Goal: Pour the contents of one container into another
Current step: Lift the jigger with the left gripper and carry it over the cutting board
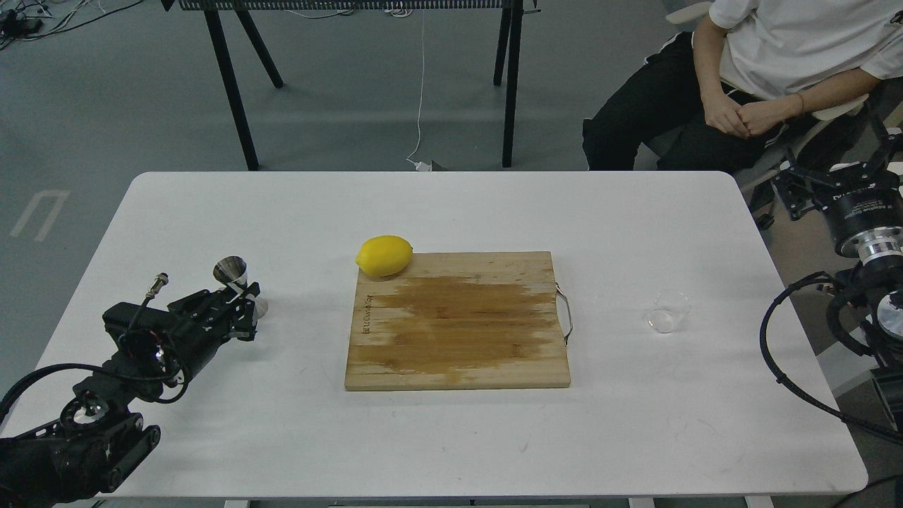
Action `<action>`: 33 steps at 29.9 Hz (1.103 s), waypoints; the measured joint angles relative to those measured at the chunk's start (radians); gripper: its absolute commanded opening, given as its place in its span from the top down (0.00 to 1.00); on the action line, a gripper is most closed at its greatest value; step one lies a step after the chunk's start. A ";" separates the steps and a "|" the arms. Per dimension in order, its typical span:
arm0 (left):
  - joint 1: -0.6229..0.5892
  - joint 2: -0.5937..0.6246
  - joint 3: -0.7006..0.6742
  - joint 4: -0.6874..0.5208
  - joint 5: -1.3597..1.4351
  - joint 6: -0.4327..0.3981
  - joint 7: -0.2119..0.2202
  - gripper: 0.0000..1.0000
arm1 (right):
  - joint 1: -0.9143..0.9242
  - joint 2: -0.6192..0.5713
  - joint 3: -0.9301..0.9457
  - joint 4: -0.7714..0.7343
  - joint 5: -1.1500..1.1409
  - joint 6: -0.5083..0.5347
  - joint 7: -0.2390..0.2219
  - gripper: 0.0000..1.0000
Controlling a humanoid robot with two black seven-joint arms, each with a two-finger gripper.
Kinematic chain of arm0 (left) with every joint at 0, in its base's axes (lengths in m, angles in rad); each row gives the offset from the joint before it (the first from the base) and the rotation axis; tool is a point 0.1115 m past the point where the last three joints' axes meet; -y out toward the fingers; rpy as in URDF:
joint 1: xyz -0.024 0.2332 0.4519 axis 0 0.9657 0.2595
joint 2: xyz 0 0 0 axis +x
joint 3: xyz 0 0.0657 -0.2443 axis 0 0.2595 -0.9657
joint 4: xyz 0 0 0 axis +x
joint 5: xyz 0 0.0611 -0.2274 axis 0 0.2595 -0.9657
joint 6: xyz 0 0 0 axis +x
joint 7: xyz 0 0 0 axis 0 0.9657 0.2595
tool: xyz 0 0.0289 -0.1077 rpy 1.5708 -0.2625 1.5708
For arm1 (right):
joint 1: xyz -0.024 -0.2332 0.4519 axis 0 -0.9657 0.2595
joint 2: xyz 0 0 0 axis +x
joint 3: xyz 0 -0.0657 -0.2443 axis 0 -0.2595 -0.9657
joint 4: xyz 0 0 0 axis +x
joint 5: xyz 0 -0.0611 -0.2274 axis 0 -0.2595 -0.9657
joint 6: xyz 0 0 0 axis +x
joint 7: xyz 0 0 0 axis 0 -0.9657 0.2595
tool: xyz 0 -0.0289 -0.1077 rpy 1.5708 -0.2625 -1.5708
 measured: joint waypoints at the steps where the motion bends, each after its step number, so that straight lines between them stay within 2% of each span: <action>1: 0.000 0.000 0.007 -0.001 0.000 0.006 0.000 0.91 | 0.000 0.000 -0.003 0.000 0.000 0.000 0.000 0.00; 11: -0.026 0.010 0.041 -0.025 0.000 0.032 0.000 0.91 | -0.008 -0.018 -0.007 0.012 0.000 0.000 0.000 0.00; 14: -0.048 0.030 0.042 -0.082 0.001 0.032 -0.001 0.91 | -0.024 -0.038 -0.003 0.032 0.001 0.000 0.002 0.00; 18: -0.085 0.084 0.041 -0.234 0.000 0.028 0.002 0.91 | -0.045 -0.061 0.006 0.043 0.003 0.000 0.004 0.00; 22: -0.131 0.120 0.040 -0.399 0.002 -0.059 0.010 0.93 | -0.077 -0.075 0.012 0.044 0.005 0.000 0.005 0.00; 25: -0.176 0.119 0.044 -0.465 0.025 -0.098 0.012 0.94 | -0.105 -0.080 0.025 0.044 0.006 0.000 0.005 0.00; 28: -0.230 0.102 0.087 -0.482 0.080 -0.110 0.013 0.94 | -0.125 -0.084 0.038 0.044 0.006 0.000 0.005 0.00; 33: -0.309 0.012 0.237 -0.464 0.098 -0.128 0.019 0.94 | -0.131 -0.093 0.043 0.044 0.006 0.000 0.006 0.00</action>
